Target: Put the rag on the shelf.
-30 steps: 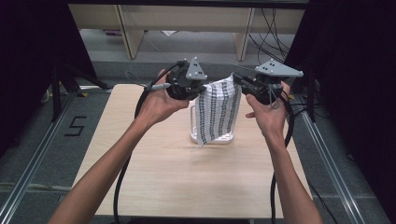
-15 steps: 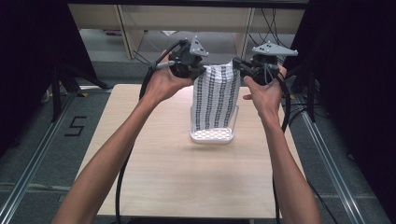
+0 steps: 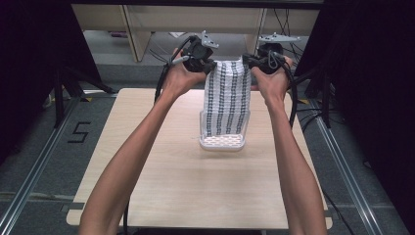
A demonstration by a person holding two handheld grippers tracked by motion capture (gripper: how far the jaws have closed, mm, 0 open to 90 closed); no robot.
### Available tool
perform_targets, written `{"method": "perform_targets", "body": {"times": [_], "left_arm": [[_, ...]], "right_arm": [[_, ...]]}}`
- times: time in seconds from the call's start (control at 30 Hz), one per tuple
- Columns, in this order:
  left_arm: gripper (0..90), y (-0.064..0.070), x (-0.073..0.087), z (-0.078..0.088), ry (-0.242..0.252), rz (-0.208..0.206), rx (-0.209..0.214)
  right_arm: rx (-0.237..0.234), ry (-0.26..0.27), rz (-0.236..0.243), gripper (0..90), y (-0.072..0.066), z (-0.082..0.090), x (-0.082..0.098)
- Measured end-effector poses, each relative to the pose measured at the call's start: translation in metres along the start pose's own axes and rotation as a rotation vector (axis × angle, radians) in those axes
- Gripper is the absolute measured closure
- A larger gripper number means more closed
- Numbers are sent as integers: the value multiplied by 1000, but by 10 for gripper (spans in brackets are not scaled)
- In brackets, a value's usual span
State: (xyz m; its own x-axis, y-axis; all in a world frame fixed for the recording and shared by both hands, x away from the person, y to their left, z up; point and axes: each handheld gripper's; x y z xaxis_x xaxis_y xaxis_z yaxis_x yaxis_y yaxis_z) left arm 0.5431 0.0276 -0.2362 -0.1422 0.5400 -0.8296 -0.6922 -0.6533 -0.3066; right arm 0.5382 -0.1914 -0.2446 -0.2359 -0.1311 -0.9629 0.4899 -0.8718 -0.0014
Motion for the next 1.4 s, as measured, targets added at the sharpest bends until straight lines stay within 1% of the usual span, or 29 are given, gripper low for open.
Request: {"method": "perform_targets", "body": {"times": [0.1,0.17,0.2,0.23,0.3,0.33,0.37,0.4,0.43,0.53,0.63,0.67,0.7,0.73,0.8,0.83,0.87,0.9,0.97,1.07,1.13,1.17,1.2,1.23,1.27,1.3,1.33,1.37,1.4], "left_arm": [[843,-2,4,-8,-7,9,-11],[841,-3,8,-14,-11,28,-14],[841,-4,11,-18,-27,35,-14],[841,-4,12,-21,-25,41,-15],[839,-3,17,-29,-40,55,-15],[839,-2,19,-32,-48,55,-15],[839,-1,21,-35,-53,62,-12],[838,-1,24,-38,-60,69,-11],[838,-1,26,-40,-61,68,-10],[834,-1,33,-46,-79,89,-7],[833,-1,38,-50,-93,96,-8],[833,-1,40,-51,-97,93,-8],[831,0,41,-52,-102,94,-5],[831,-1,42,-53,-105,93,-6],[830,-1,45,-55,-109,102,-3],[828,-1,46,-56,-115,101,-5],[826,0,47,-57,-123,99,-7],[823,-1,47,-57,-145,85,-4],[824,0,49,-59,-153,88,-5],[818,2,52,-62,-170,89,3],[803,3,56,-64,-187,95,12],[792,4,58,-65,-195,93,11],[783,4,60,-66,-203,96,10],[781,4,63,-68,-203,106,17],[773,3,64,-69,-210,109,22],[756,3,67,-69,-220,122,25],[731,3,68,-70,-229,127,30],[725,3,69,-70,-235,122,32],[712,2,70,-70,-239,130,30]], "right_arm": [[-7,-24,-3,874,3,-9,3],[-3,-36,-5,874,4,-15,6],[0,-47,-13,874,4,-18,7],[-2,-51,-9,874,5,-21,10],[4,-67,-10,873,6,-25,12],[1,-68,0,873,8,-27,15],[2,-75,-20,872,7,-29,17],[3,-77,-10,872,9,-31,19],[6,-86,-28,870,9,-33,21],[6,-100,-35,868,10,-38,26],[-2,-106,-34,866,10,-45,31],[0,-117,-37,865,10,-47,33],[0,-118,-27,865,10,-49,35],[3,-128,-42,865,10,-51,37],[4,-138,-43,865,11,-54,42],[3,-147,-55,865,11,-55,44],[1,-150,-57,865,11,-57,47],[-3,-154,-57,865,11,-59,49],[-5,-161,-49,865,12,-61,53],[-1,-180,-65,864,11,-64,58],[-7,-183,-51,862,13,-65,61],[-4,-194,-67,859,13,-65,63],[-5,-202,-55,857,14,-65,64],[-1,-201,-71,855,13,-65,64],[0,-208,-74,846,13,-64,65],[-6,-203,-72,834,14,-65,66],[3,-205,-80,821,14,-65,66],[9,-209,-80,811,14,-65,67],[9,-211,-76,801,15,-65,67]]}}
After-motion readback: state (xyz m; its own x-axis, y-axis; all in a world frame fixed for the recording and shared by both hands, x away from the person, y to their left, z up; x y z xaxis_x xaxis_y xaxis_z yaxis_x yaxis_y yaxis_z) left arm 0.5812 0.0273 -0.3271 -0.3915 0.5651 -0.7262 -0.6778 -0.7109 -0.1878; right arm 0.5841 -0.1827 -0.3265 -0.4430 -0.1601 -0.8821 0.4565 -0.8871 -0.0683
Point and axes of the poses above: each handheld gripper's, and its own axes: z roughly backward along the jaws, x roughly out of its underside, y roughly to its right, and after that the axes turned 5 degrees about y, right-handed
